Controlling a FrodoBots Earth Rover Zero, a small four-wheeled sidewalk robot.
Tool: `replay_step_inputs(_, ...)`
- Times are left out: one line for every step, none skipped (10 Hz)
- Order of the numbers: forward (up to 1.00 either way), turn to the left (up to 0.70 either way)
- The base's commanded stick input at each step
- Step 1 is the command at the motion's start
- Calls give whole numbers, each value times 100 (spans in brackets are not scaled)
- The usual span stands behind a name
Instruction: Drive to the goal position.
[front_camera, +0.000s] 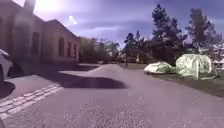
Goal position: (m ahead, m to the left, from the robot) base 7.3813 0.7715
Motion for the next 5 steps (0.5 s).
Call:
replay_step_inputs(70,7)
replay_step_inputs(70,7)
replay_step_inputs(70,7)
replay_step_inputs(70,7)
replay_step_inputs(70,7)
